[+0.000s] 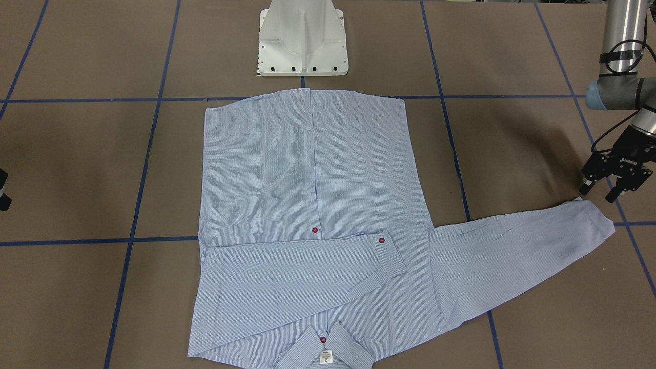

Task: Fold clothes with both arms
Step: 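Move the left gripper to the cuff of the other sleeve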

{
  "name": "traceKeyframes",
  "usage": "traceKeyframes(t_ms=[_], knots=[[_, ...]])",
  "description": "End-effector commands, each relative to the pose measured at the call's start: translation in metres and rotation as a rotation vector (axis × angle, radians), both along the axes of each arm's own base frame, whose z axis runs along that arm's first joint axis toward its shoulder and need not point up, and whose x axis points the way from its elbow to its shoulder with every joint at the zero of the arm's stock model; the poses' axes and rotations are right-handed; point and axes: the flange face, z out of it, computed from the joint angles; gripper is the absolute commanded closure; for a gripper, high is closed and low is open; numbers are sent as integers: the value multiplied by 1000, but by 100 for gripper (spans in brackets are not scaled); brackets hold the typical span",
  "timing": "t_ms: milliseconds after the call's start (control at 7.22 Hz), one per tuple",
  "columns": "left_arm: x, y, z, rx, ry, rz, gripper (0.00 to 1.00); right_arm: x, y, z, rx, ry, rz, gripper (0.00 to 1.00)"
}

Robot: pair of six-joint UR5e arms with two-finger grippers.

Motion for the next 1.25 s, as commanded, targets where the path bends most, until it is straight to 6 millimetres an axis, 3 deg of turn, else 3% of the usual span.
traceKeyframes(t_ms=[0, 1109], knots=[[4, -12, 4, -3, -15, -25, 22, 0, 0, -1, 2, 2, 1, 0], [4, -14, 6, -7, -24, -65, 22, 1, 2, 3, -2, 6, 3, 0]])
